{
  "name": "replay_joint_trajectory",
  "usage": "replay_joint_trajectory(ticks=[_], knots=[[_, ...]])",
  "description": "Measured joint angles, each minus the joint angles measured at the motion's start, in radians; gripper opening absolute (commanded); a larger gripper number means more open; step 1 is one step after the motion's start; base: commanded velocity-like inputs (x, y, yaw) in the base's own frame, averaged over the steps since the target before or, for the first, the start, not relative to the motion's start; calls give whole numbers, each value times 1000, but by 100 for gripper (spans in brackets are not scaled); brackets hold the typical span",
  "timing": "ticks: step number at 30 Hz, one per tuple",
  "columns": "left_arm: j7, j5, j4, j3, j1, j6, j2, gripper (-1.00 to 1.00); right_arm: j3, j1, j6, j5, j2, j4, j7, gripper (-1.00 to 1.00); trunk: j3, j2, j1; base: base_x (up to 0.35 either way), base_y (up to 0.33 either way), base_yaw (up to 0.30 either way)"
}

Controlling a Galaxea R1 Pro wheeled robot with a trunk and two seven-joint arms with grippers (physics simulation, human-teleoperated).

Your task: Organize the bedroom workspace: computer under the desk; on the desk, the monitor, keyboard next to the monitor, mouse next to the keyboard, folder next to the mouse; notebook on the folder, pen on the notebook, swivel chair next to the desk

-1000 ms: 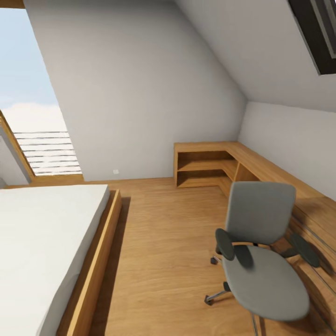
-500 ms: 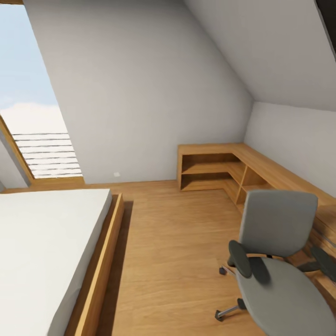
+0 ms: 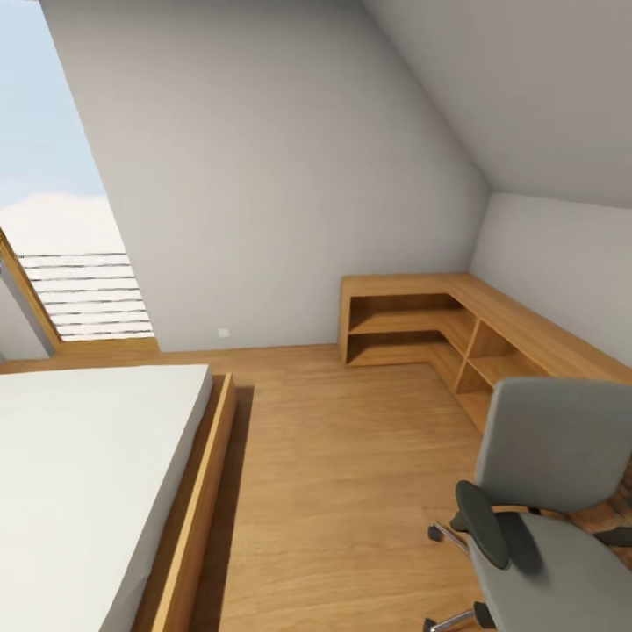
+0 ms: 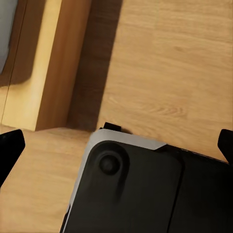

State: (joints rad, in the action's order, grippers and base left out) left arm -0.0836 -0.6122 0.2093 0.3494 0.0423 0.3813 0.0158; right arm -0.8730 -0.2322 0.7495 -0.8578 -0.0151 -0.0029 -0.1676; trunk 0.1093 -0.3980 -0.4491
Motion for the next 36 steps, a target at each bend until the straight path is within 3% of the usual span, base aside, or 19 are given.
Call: replay_joint_trajectory(ticks=[23,36], knots=[[1,1,0,1,0,1,0,100,0,0,0,0,-1,-1,0,100,2,0,0,36,4,237],[1,2,0,0,0,1,0,100,1,0,-2,0,3,-2,-1,100,5,0,0,159,0,55]])
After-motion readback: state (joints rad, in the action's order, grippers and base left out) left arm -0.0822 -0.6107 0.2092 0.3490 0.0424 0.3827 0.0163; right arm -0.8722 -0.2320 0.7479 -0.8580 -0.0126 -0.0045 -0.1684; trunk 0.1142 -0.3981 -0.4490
